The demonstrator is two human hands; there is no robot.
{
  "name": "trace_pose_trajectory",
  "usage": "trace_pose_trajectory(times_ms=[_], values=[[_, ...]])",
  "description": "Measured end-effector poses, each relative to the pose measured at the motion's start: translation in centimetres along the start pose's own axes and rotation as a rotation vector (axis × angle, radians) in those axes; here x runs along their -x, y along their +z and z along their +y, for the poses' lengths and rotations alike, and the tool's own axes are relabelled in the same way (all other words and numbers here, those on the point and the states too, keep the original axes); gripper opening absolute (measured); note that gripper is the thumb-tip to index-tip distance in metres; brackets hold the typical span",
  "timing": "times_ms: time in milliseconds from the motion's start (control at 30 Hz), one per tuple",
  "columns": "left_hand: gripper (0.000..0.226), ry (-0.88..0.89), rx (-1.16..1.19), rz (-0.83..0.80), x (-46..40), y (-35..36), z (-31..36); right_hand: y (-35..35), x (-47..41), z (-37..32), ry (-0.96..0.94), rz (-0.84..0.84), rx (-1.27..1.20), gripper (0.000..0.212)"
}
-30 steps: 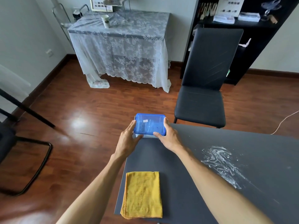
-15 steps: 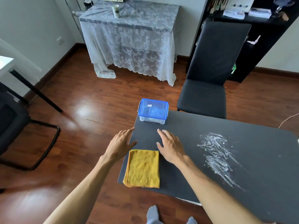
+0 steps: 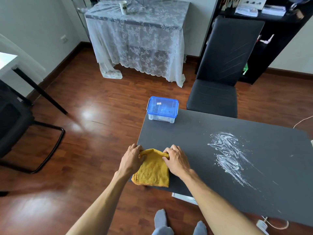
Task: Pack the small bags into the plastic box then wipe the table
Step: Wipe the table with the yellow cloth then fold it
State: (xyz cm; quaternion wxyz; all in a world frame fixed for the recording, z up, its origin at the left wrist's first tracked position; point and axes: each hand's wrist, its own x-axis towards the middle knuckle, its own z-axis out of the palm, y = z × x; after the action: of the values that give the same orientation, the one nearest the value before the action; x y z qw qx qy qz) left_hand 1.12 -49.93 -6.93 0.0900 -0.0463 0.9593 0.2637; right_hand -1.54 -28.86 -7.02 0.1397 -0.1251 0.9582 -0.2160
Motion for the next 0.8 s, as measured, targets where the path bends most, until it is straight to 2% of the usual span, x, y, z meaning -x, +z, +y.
trace_pose_trajectory(times_ms=[133, 233, 433, 533, 667, 800], values=[[0.015, -0.022, 0.234, -0.060, 0.5, -1.0, 1.2, -1.1, 1.1, 0.9, 0.038, -0.087, -0.109, 0.011], [0.015, 0.056, 0.225, -0.111, 0.4, -2.2, 3.6, -2.6, 2.2, 1.6, 0.044, -0.128, -0.184, 0.013], [0.017, 0.126, 0.256, -0.094, 0.5, -3.2, 9.5, -7.3, 5.0, 3.7, 0.075, 0.002, -0.264, 0.016], [0.022, 0.161, 0.295, -0.090, 0.9, -2.6, 13.2, -10.0, 6.9, 5.6, 0.099, 0.053, -0.296, 0.005], [0.016, 0.233, 0.360, -0.138, 1.9, -1.1, 18.4, -13.3, 9.5, 8.8, 0.140, 0.077, -0.340, 0.009], [0.015, 0.267, 0.369, -0.221, 2.3, 1.5, 22.5, -15.7, 12.0, 12.6, 0.260, 0.091, -0.373, 0.011]])
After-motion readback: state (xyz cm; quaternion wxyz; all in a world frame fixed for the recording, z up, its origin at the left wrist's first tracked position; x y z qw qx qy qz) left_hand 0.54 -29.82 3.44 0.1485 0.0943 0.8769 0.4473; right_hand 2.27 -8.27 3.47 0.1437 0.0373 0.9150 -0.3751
